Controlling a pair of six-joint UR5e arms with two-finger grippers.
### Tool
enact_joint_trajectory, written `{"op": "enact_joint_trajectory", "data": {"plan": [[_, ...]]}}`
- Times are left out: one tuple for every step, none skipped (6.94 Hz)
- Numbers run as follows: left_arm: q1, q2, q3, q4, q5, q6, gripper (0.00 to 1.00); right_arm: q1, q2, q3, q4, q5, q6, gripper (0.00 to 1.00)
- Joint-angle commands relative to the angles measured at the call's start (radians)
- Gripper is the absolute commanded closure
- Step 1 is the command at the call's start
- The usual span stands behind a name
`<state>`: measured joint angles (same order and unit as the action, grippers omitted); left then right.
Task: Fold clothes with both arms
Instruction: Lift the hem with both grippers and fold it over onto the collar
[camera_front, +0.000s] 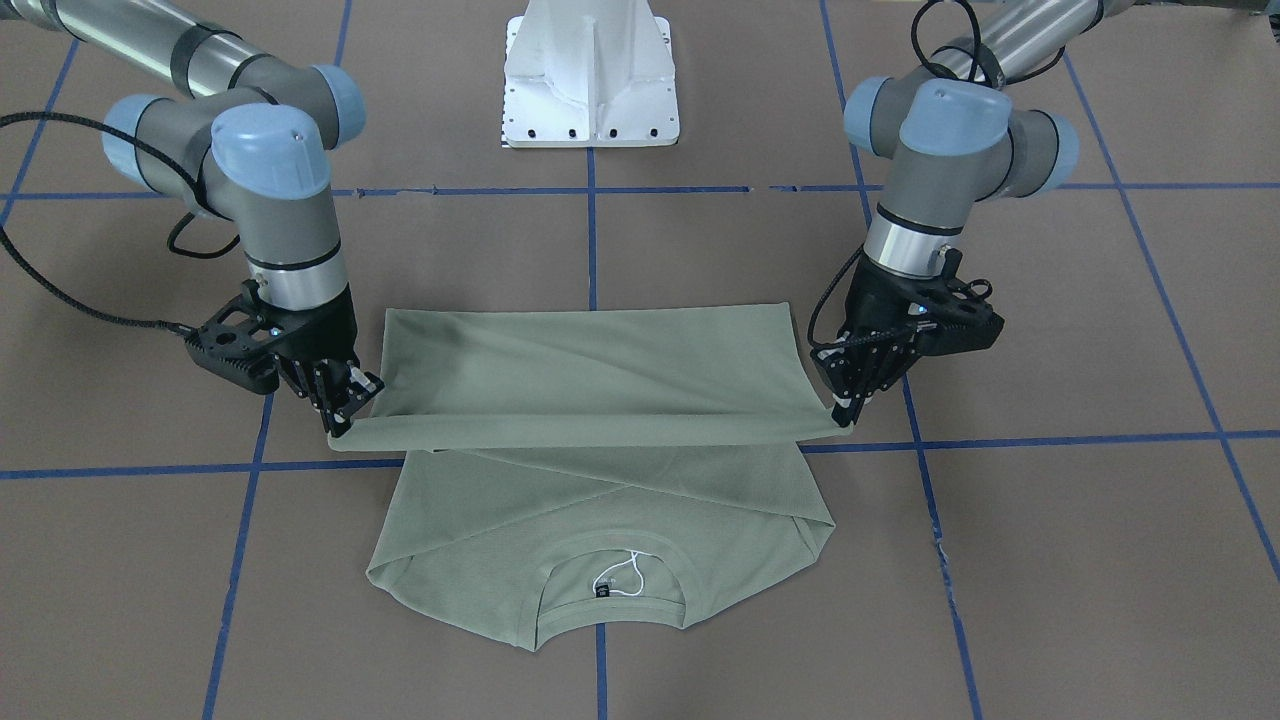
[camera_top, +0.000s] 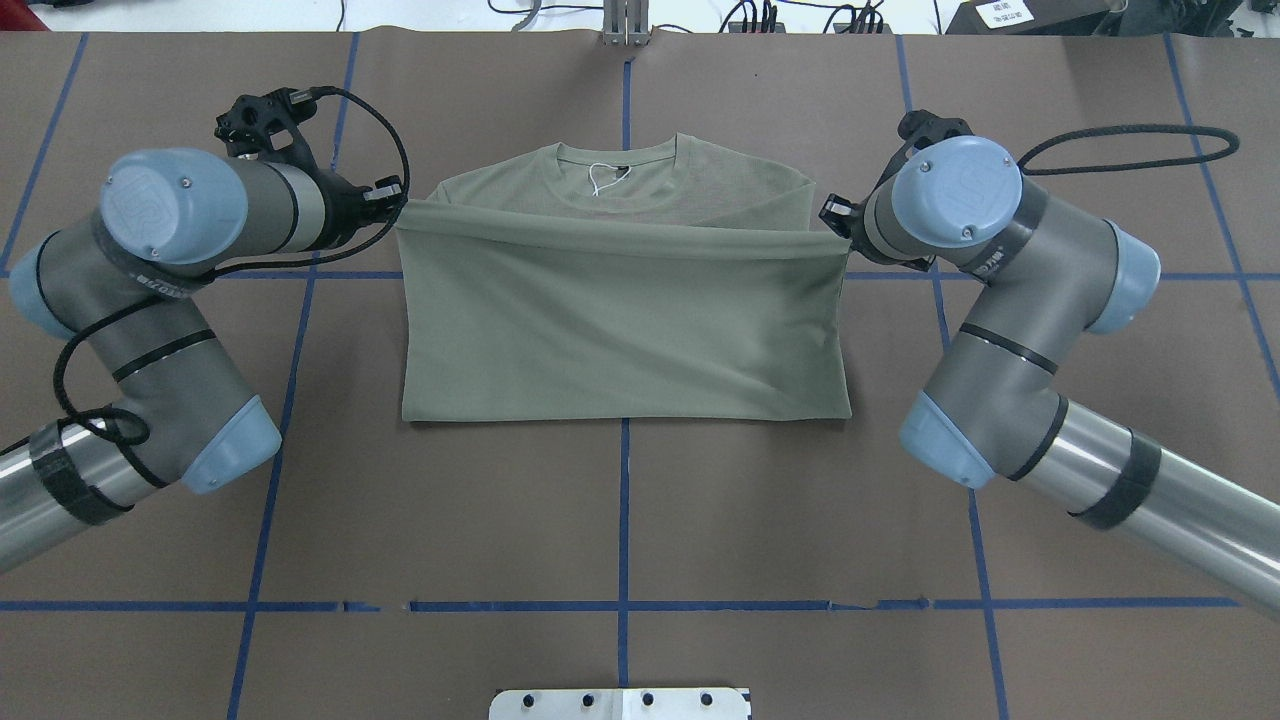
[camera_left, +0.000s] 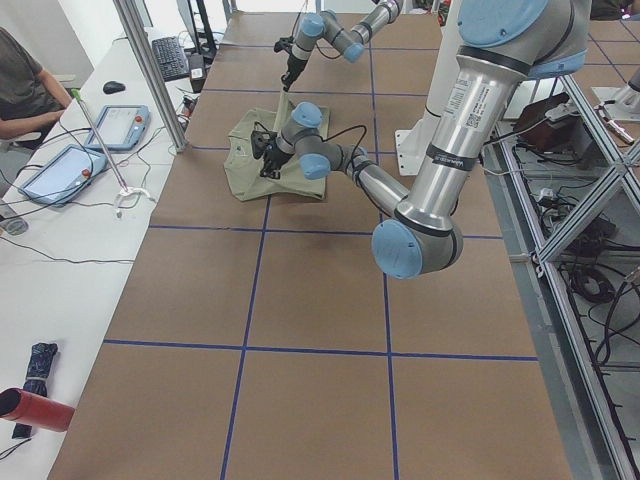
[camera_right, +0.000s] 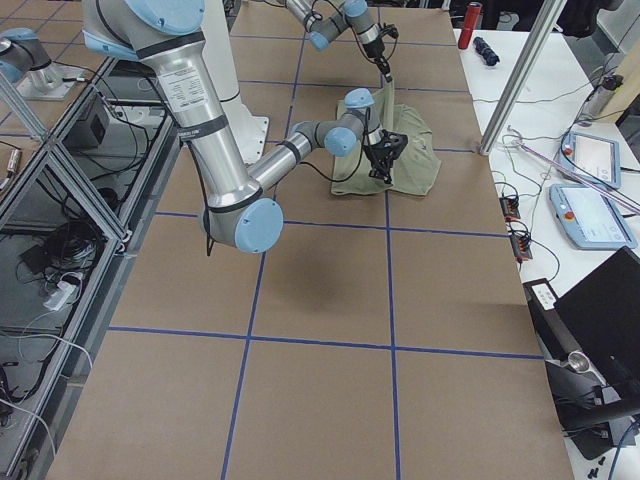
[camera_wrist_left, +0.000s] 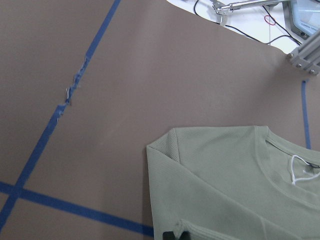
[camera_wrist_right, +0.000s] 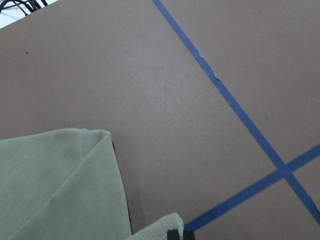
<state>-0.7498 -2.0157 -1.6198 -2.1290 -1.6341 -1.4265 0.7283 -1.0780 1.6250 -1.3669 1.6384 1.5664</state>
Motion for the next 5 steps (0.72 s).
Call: {"op": "enact_joint_trajectory", "data": {"plan": [[-0.02,-0.096,0.162,-0.057,0.005,0.009,1.0,0.036,0.117,-0.196,0.045,0.009,-0.028,1.0],[-0.025,-0.101,0.223,-0.125,0.005,0.009,1.0,0.039,0.166,-0.273,0.049,0.008,-0.032,1.0],[-0.025,-0.125,0.297,-0.178,0.007,0.009,1.0,0.043,0.19,-0.339,0.111,0.006,-0.035,1.0],[-0.025,-0.132,0.331,-0.202,0.007,0.009,1.0,0.045,0.191,-0.39,0.177,0.006,-0.037,1.0],[-0.025,-0.133,0.345,-0.215,0.007,0.009,1.0,0.048,0.193,-0.401,0.181,0.003,-0.048,1.0]]}}
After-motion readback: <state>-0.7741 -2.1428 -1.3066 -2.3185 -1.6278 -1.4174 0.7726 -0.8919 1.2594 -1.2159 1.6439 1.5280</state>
